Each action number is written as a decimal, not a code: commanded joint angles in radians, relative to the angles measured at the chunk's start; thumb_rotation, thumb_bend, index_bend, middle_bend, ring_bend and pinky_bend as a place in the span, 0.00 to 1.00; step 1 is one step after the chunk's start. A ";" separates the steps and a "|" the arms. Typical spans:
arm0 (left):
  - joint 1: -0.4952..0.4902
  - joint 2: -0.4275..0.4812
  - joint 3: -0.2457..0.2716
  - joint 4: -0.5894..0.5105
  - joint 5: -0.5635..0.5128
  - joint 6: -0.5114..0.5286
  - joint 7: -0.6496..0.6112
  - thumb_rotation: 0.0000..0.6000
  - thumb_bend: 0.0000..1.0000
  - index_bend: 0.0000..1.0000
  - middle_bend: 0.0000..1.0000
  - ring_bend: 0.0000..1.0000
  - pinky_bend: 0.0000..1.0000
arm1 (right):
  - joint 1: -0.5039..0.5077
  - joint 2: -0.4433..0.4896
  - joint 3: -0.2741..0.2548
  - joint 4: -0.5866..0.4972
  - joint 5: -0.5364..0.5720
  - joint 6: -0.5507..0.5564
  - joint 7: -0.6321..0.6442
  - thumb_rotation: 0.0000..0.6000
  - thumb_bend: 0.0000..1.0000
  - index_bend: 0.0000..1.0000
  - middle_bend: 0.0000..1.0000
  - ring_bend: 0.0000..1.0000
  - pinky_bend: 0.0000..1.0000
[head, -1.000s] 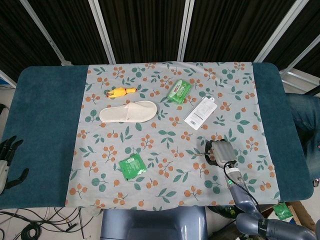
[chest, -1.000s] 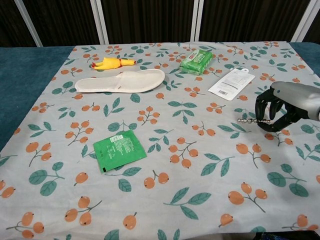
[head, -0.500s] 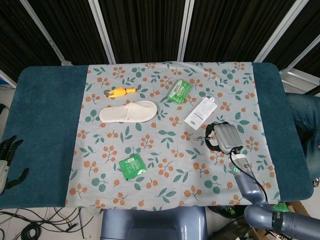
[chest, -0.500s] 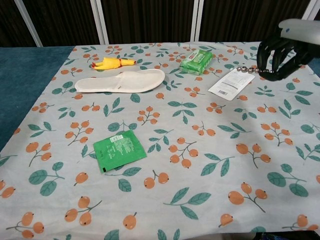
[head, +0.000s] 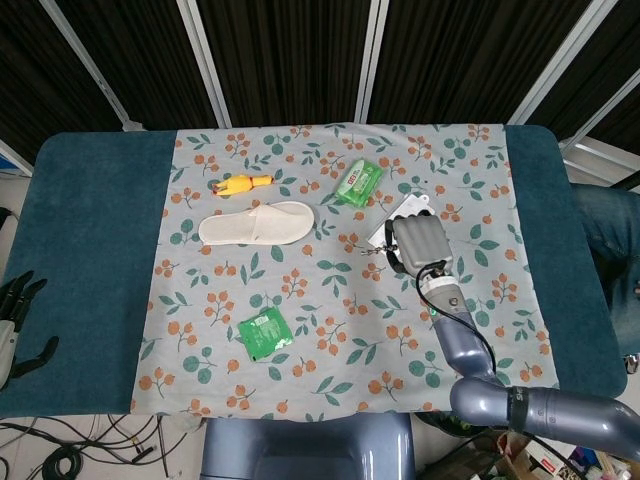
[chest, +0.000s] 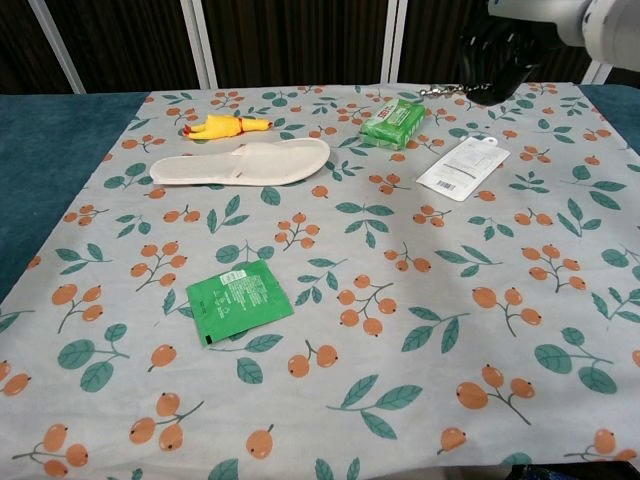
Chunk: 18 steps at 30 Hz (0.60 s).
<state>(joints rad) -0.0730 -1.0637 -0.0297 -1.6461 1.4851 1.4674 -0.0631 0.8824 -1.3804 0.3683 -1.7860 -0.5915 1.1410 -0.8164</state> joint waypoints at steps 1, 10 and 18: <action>0.001 0.000 -0.001 0.000 -0.001 0.001 -0.004 1.00 0.33 0.09 0.00 0.03 0.12 | 0.052 -0.055 0.000 0.050 0.066 0.020 -0.044 1.00 0.49 0.62 0.45 0.47 0.29; 0.000 0.002 -0.001 0.000 -0.002 -0.003 -0.021 1.00 0.33 0.09 0.00 0.03 0.12 | 0.120 -0.121 0.004 0.097 0.136 0.038 -0.070 1.00 0.49 0.62 0.45 0.47 0.29; -0.003 -0.001 -0.005 -0.025 -0.009 -0.006 0.006 1.00 0.34 0.09 0.00 0.03 0.12 | 0.128 -0.103 0.007 0.070 0.154 0.038 -0.041 1.00 0.49 0.62 0.45 0.47 0.29</action>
